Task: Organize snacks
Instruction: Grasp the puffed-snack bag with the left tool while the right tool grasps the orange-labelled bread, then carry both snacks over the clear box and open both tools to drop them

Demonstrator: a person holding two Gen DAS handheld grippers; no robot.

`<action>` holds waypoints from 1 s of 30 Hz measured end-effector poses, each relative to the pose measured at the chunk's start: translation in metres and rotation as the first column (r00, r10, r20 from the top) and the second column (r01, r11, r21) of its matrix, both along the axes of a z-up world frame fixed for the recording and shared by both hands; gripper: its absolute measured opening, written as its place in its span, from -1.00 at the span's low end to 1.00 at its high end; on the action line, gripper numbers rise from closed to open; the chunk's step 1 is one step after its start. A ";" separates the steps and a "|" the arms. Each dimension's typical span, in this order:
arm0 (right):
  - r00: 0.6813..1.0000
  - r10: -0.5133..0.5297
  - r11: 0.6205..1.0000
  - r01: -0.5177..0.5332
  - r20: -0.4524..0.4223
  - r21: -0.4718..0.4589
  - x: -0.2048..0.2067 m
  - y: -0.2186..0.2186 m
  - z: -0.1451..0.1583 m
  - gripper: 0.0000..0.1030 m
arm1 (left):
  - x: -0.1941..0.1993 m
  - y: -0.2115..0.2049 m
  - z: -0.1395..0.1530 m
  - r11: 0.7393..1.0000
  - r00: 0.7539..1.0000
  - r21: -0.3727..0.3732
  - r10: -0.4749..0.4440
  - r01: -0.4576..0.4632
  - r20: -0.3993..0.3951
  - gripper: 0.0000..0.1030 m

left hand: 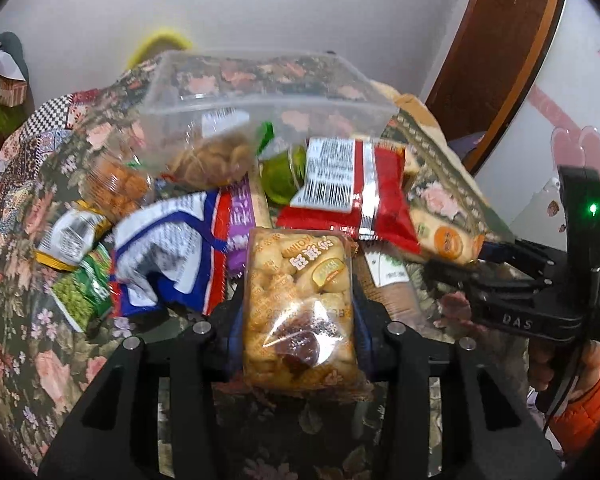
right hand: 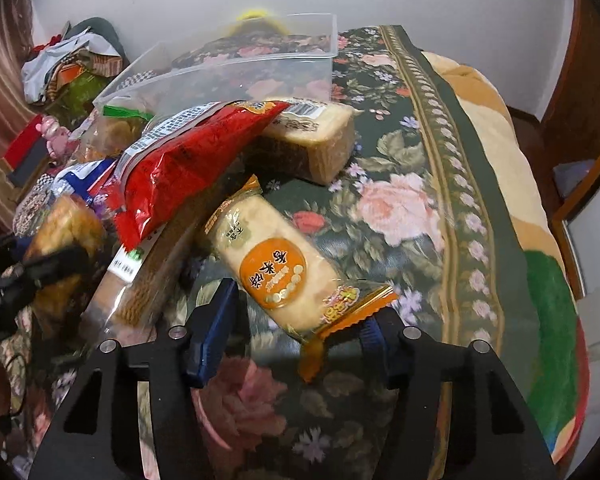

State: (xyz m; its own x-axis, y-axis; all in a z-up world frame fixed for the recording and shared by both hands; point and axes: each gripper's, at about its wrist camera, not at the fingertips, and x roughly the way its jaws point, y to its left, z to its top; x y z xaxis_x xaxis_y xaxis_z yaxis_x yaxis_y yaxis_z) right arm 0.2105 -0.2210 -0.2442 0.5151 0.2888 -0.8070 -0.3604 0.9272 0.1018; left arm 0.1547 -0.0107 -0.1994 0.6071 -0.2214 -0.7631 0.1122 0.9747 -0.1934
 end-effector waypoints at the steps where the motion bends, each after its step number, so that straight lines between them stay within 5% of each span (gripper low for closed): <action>1: 1.000 0.000 1.000 0.000 0.013 -0.007 -0.002 -0.001 0.003 0.40 | -0.001 0.001 0.003 1.000 1.000 -0.001 0.003 -0.003 0.006 -0.15; 4: 0.997 0.006 1.000 -0.004 0.077 -0.023 -0.004 -0.003 0.014 0.68 | -0.004 0.006 0.012 1.000 1.000 -0.006 0.013 -0.013 0.023 -0.14; 10: 0.991 0.120 0.992 -0.118 0.055 -0.042 0.019 0.016 0.008 0.67 | -0.009 0.009 0.021 0.999 0.999 -0.007 0.035 -0.034 0.035 -0.15; 12: 0.990 0.139 0.989 -0.137 0.035 -0.058 0.023 0.021 0.001 0.58 | -0.011 0.011 0.024 0.999 0.998 0.000 0.039 -0.039 0.039 -0.15; 14: 0.989 0.148 0.987 -0.148 -0.007 -0.056 0.026 0.023 -0.008 0.08 | -0.014 0.012 0.027 0.999 0.998 0.007 0.043 -0.043 0.044 -0.15; 18: 0.990 0.137 0.990 -0.137 -0.016 -0.024 0.018 0.018 -0.009 -0.37 | -0.016 0.018 0.034 0.998 0.997 0.010 0.059 -0.059 0.057 -0.15; 30: 0.990 0.066 0.997 -0.071 0.124 0.037 0.008 0.006 0.053 -0.40 | -0.004 0.030 0.071 0.996 0.987 0.016 0.087 -0.090 0.137 -0.15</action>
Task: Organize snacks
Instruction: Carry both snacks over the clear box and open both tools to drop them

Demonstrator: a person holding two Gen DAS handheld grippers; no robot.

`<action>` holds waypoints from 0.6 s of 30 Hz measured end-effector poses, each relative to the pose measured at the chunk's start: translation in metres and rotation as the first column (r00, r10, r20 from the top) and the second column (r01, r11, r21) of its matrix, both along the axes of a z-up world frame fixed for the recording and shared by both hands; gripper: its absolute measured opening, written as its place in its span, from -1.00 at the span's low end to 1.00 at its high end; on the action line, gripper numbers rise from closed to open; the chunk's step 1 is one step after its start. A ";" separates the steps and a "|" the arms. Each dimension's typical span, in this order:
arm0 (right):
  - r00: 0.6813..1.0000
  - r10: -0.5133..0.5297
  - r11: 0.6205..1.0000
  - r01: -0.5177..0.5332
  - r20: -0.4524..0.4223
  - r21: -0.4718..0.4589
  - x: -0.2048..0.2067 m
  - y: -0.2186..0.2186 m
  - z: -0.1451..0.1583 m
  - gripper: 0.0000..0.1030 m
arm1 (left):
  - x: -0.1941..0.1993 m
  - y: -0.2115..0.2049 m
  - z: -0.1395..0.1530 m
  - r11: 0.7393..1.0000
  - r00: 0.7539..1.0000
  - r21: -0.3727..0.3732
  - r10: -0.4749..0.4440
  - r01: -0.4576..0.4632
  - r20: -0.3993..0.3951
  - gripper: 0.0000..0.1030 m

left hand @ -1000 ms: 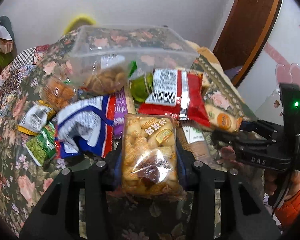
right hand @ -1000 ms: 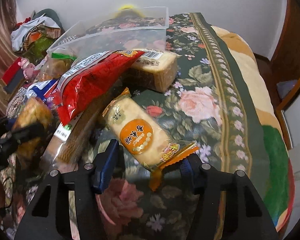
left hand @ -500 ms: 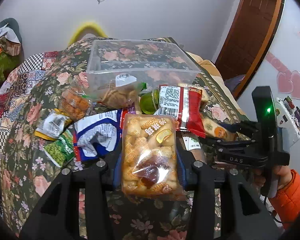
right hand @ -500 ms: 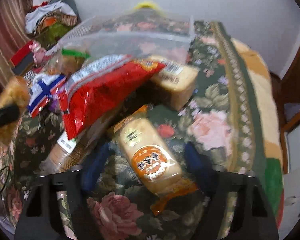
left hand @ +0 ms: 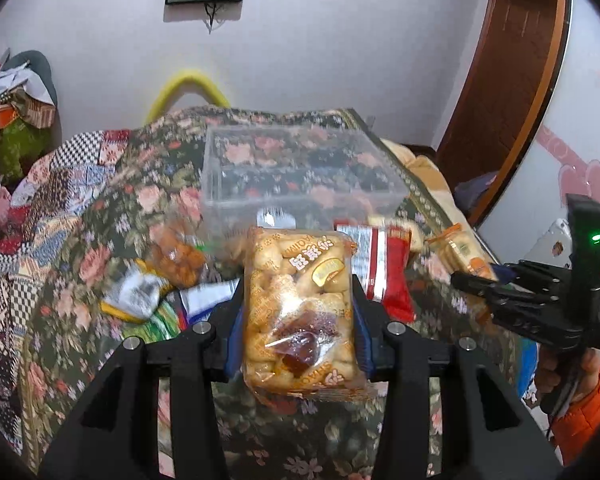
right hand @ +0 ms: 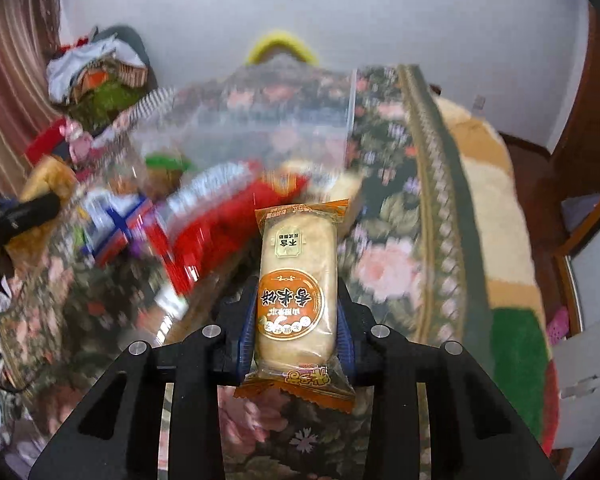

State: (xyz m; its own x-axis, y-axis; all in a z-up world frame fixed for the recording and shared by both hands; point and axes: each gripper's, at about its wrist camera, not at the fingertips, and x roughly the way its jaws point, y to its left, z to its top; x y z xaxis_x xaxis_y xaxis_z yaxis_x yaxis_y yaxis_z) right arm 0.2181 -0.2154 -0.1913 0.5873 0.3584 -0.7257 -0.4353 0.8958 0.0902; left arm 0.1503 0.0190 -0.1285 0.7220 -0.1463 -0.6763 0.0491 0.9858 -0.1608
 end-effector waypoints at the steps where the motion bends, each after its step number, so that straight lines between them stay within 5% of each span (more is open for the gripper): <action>1: 1.000 -0.004 1.000 0.003 0.018 0.013 0.001 0.000 0.008 -0.40 | 0.002 0.002 0.005 1.000 1.000 0.003 0.002 -0.002 0.011 -0.15; 18: 0.981 0.011 0.997 -0.026 0.193 0.077 0.040 0.043 0.071 -0.40 | 0.078 0.028 0.050 0.999 0.994 0.034 0.032 -0.036 0.104 -0.15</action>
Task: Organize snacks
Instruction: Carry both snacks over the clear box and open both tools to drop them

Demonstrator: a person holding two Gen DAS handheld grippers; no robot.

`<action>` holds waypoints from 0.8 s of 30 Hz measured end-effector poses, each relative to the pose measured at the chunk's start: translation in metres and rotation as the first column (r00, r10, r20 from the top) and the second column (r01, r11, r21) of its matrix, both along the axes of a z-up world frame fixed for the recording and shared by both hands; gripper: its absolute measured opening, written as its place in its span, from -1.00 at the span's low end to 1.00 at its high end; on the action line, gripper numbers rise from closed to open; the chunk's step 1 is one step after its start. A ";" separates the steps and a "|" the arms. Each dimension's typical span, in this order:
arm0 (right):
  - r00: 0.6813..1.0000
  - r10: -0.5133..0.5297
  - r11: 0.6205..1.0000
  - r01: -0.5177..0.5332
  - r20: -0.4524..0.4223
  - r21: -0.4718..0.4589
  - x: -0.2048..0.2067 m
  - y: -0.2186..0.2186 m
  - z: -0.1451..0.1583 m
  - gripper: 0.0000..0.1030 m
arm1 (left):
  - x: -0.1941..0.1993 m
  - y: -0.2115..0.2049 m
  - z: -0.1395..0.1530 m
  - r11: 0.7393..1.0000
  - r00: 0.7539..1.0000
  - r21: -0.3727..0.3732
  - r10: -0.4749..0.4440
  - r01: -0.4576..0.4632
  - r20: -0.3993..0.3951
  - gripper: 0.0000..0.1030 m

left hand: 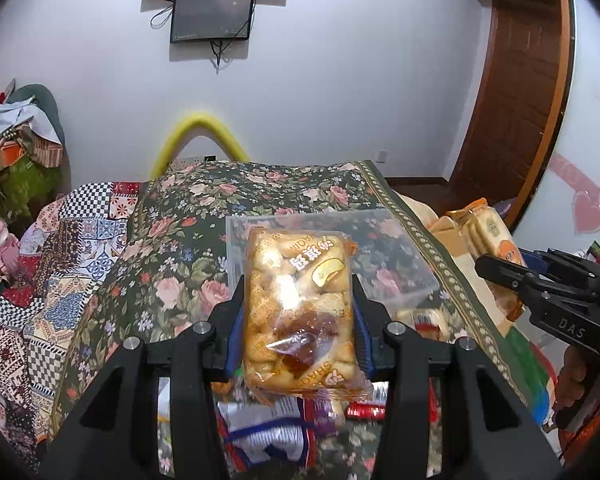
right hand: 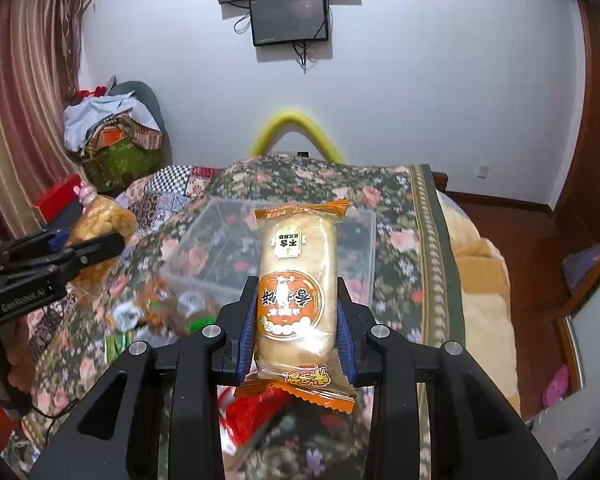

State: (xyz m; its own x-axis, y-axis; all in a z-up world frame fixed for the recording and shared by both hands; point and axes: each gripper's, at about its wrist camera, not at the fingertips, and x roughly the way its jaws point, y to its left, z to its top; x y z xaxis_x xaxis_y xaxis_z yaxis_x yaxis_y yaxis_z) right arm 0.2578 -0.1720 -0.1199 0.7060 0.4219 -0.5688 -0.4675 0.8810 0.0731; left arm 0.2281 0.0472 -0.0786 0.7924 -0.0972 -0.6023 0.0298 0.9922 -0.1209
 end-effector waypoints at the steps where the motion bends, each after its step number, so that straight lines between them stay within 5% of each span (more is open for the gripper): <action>1: 1.000 0.000 1.000 0.000 0.002 0.000 0.003 0.002 0.001 -0.40 | 0.007 0.002 -0.001 1.000 1.000 -0.007 0.000 0.000 -0.007 -0.14; 11: 0.999 -0.012 1.000 0.011 -0.043 -0.015 0.047 0.028 -0.017 -0.40 | 0.068 0.013 -0.031 0.999 0.995 -0.046 0.009 -0.014 -0.102 -0.15; 19: 0.989 -0.035 0.998 0.027 -0.143 -0.056 0.088 0.039 -0.046 -0.40 | 0.105 0.011 -0.062 1.000 0.986 0.021 -0.001 0.005 -0.167 -0.15; 24: 0.982 -0.051 0.993 0.031 -0.182 -0.111 0.103 0.046 -0.060 -0.40 | 0.127 0.015 -0.080 1.000 0.972 -0.003 0.002 -0.002 -0.235 -0.15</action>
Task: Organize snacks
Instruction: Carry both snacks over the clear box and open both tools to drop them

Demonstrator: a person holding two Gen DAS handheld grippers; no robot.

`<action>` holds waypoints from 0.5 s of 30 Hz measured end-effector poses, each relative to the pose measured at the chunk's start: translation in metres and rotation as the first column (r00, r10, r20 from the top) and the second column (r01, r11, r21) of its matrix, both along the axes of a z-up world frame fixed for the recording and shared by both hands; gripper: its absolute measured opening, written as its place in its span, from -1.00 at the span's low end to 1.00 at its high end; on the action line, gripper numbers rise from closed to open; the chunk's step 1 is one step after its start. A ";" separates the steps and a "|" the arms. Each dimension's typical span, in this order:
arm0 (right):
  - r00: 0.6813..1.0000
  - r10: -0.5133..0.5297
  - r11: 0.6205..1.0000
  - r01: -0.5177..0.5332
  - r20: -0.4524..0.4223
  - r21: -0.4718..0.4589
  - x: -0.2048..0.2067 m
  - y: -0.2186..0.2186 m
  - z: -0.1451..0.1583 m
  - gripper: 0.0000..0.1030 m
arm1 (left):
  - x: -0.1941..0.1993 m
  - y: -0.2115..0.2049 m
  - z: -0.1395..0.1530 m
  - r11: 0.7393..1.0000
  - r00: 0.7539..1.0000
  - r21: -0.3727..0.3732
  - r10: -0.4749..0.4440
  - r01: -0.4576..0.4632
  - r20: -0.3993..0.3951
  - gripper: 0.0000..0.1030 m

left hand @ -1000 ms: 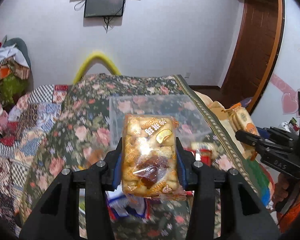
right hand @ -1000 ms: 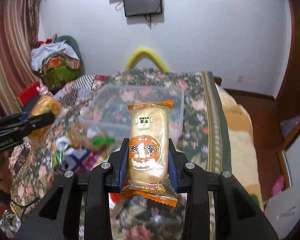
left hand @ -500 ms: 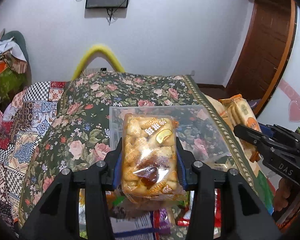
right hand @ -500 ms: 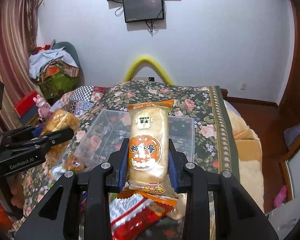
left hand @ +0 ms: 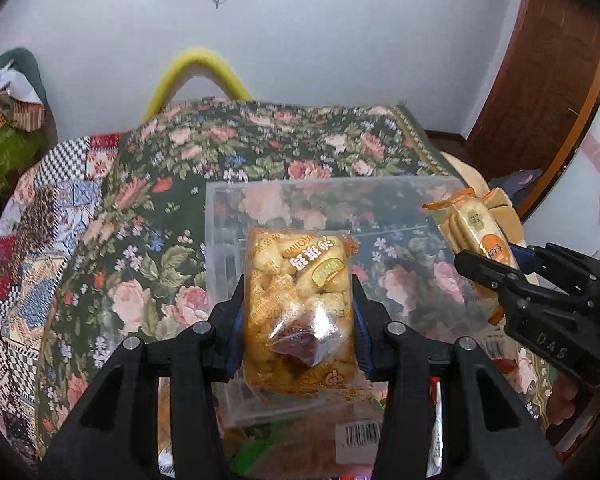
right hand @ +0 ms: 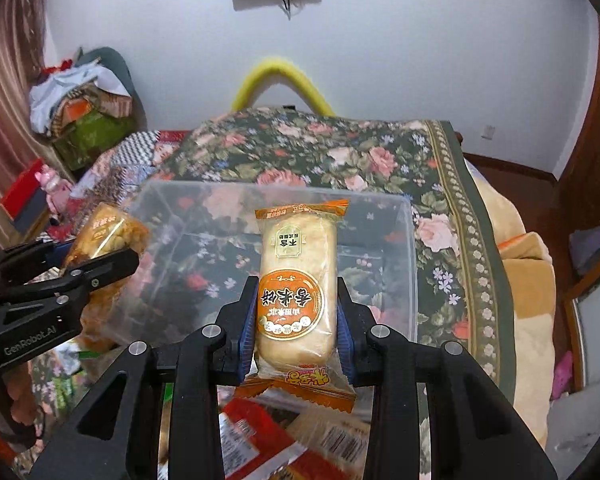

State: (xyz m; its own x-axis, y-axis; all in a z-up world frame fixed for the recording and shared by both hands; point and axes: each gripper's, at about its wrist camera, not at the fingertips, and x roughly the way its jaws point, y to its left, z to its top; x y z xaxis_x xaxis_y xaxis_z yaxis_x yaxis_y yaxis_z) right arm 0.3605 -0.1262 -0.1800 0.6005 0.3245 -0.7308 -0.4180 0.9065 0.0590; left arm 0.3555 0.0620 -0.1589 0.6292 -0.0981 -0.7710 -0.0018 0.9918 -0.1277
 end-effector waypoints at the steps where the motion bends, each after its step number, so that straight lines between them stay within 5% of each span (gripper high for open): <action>1: 1.000 0.002 1.000 -0.002 -0.007 -0.008 0.002 0.001 -0.002 -0.40 | 0.003 0.000 -0.002 1.000 1.000 0.000 0.001 -0.001 -0.006 -0.15; 15: 0.997 0.022 0.999 -0.025 -0.080 -0.041 0.008 0.005 -0.016 -0.30 | 0.021 0.003 -0.020 1.000 0.997 -0.015 0.019 -0.021 -0.073 -0.13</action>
State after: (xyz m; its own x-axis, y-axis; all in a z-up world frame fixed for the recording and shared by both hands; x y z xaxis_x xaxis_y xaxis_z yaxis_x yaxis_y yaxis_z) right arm 0.3687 -0.1210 -0.1956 0.5322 0.3059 -0.7894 -0.4345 0.8990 0.0554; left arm 0.3761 0.0648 -0.1793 0.5737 -0.0989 -0.8131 -0.0314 0.9893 -0.1425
